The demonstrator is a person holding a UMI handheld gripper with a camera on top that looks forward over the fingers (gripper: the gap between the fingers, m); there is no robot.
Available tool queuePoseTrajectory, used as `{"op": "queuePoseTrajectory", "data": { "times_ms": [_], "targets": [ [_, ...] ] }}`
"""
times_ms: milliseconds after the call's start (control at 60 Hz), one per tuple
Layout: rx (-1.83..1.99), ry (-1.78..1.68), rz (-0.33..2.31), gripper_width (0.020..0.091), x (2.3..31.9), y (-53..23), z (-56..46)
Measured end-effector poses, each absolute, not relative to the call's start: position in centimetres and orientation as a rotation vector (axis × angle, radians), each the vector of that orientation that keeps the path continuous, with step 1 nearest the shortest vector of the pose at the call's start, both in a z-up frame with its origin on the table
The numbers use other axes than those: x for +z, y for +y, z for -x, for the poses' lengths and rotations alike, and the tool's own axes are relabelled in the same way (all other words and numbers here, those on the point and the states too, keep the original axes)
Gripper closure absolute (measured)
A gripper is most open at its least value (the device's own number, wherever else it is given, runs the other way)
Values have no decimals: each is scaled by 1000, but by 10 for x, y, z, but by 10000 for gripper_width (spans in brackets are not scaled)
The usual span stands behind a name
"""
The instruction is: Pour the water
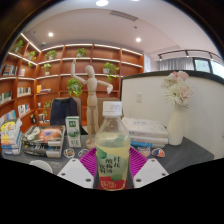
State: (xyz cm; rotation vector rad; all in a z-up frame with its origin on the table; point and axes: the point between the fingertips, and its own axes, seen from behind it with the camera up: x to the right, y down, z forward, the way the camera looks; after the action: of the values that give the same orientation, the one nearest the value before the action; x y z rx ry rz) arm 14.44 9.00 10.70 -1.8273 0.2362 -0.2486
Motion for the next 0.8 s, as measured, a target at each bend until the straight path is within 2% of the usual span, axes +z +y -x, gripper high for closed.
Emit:
{"op": "queuePoseTrajectory", "data": {
  "times_ms": [33,267,350,450,517,550,800],
  "targets": [
    [-238,240,1836,691,98,89,-145],
    [-181,260,1783,699,102,87,-145],
    [-195,245,1796,664,102,88,-143],
    [-211,235,1823,553,99,86,-144],
    [-228,228,1866,355,90,79,-144],
    [-217,218,1883,299,86,74,-139],
    [-88,229,1882,288,87,-6,-89]
  ]
}}
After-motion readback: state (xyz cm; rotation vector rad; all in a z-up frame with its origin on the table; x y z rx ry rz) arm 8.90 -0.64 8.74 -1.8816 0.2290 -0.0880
